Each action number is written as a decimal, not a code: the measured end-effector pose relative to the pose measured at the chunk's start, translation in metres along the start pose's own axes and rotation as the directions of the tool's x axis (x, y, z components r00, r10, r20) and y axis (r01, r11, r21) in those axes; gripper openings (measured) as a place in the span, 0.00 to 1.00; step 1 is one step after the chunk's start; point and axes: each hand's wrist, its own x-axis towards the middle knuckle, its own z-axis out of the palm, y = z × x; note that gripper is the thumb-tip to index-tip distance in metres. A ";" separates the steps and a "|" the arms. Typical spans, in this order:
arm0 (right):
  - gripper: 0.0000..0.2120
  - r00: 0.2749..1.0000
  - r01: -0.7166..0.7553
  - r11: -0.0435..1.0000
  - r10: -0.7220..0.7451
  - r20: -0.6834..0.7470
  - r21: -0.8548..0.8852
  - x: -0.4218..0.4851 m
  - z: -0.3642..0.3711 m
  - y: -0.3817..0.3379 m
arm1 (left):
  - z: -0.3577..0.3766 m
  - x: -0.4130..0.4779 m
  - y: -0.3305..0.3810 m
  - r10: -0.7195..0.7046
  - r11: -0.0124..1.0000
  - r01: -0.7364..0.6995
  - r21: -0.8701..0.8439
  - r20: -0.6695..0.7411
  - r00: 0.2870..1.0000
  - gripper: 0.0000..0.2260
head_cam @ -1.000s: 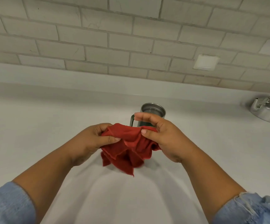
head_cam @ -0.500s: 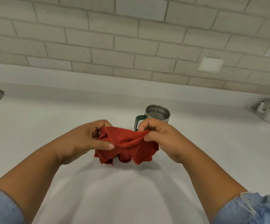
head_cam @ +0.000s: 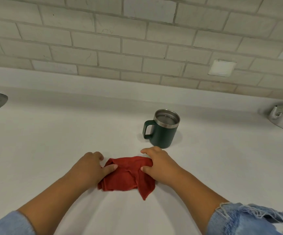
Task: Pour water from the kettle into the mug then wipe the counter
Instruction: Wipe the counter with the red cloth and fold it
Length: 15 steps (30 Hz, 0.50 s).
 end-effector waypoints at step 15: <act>0.26 0.988 0.085 0.995 -0.078 0.133 -0.047 -0.004 -0.016 0.009 | 0.002 -0.014 0.033 0.030 0.991 -0.044 0.125 0.111 0.993 0.12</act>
